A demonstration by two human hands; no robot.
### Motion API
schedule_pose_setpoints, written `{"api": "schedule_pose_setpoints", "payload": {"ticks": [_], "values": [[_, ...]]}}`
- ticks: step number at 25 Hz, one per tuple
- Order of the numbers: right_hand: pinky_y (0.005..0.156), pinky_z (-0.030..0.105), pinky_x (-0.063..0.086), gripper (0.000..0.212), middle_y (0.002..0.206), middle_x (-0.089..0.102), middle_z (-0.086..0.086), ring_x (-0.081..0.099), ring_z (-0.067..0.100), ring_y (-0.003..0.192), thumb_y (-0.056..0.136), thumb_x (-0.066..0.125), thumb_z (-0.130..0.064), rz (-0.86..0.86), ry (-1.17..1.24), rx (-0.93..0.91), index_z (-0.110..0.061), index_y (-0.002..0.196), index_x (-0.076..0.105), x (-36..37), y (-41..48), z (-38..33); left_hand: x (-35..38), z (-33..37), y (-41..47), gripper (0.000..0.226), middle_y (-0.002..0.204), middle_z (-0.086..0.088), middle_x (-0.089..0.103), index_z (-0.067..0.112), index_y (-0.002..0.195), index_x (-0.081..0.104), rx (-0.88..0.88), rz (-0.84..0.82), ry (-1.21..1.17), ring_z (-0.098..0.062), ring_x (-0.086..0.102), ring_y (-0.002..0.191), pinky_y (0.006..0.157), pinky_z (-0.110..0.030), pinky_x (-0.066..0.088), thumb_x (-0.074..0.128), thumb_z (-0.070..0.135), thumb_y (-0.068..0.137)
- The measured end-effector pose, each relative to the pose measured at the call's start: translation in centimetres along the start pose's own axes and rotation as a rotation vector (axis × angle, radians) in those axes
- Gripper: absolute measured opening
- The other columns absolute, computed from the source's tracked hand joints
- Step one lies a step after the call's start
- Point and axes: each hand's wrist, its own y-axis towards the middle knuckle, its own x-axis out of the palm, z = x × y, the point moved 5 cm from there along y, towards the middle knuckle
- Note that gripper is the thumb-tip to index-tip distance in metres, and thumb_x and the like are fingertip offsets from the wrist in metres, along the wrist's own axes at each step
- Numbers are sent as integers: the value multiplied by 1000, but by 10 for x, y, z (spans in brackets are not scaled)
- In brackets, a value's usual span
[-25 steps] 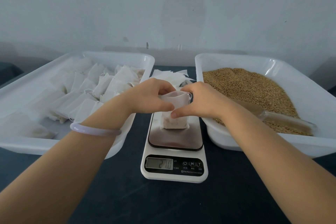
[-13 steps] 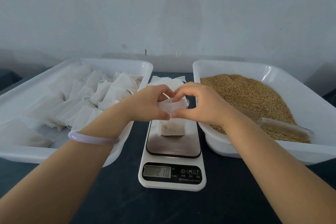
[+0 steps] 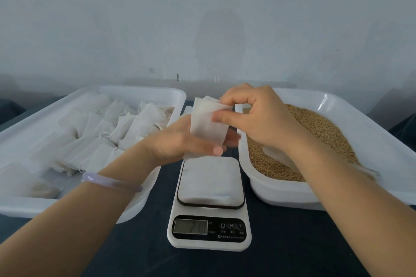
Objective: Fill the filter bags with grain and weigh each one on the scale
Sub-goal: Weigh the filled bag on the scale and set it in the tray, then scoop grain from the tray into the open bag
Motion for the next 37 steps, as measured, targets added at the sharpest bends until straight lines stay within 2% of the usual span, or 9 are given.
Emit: {"api": "schedule_pose_setpoints", "payload": {"ticks": [4, 6, 9, 12, 18, 23, 28, 32, 37], "values": [[79, 21, 51, 16, 86, 70, -19, 65, 1, 82, 74, 67, -52, -32, -23, 38, -39, 82, 71, -28, -2, 15, -4, -7, -3, 35, 70, -8, 58, 8, 98, 62, -132, 91, -9, -21, 61, 66, 67, -32, 54, 64, -4, 65], [88, 26, 47, 23, 100, 68, -18, 63, 0, 94, 77, 62, -53, -48, -244, 231, -36, 92, 68, -65, -11, 56, -8, -16, -7, 31, 68, -2, 57, 11, 95, 63, -249, 117, 16, -17, 61, 66, 63, -30, 55, 61, 1, 66], [90, 23, 41, 30, 117, 60, -8, 55, 8, 102, 82, 66, -42, -355, -728, 625, -27, 107, 60, -114, -52, 129, -11, -27, -6, 36, 69, -1, 59, 8, 101, 59, -352, 182, -38, -16, 64, 69, 64, -31, 56, 63, 3, 65], [84, 20, 41, 39, 104, 57, -15, 54, 5, 95, 73, 77, -39, -452, -763, 762, -31, 106, 57, -127, -87, 163, -11, -26, -2, 41, 68, -1, 59, 7, 105, 57, -376, 223, 19, -13, 63, 66, 60, -26, 54, 69, -3, 67], [72, 16, 39, 11, 93, 54, -20, 54, -1, 86, 90, 60, -28, -385, -766, 607, -31, 100, 62, -135, -90, 166, -5, -7, 7, 43, 75, -2, 61, 10, 103, 57, -325, 319, 208, -9, 60, 62, 55, -20, 50, 74, -8, 68], [87, 27, 42, 22, 116, 52, -5, 51, 12, 99, 97, 45, -22, -396, -962, 553, -25, 117, 54, -143, -96, 156, 14, 8, 36, 35, 77, 2, 64, 17, 102, 57, -259, 366, 442, -14, 63, 67, 63, -27, 56, 67, -4, 76], [106, 34, 20, 29, 119, 48, -19, 33, 13, 123, 96, 45, -27, -207, -1020, 394, -37, 123, 51, -159, -104, 128, 32, 10, 62, 35, 89, -4, 63, 18, 104, 52, -217, 418, 635, -15, 63, 71, 62, -26, 56, 66, 3, 76], [109, 37, 23, 30, 117, 49, -19, 37, 14, 125, 95, 47, -23, -122, -885, 394, -30, 124, 53, -179, -109, 111, 40, 6, 77, 34, 84, 0, 54, 20, 104, 45, -169, 436, 824, -9, 51, 73, 54, -25, 39, 61, 6, 77], [83, 10, 35, 27, 106, 53, -33, 48, -19, 102, 94, 53, -18, -7, -569, 346, -42, 104, 55, -211, -105, 84, 36, -1, 82, 33, 77, 7, 47, 20, 102, 41, -144, 452, 959, -3, 43, 68, 51, -21, 30, 56, 3, 78]]}}
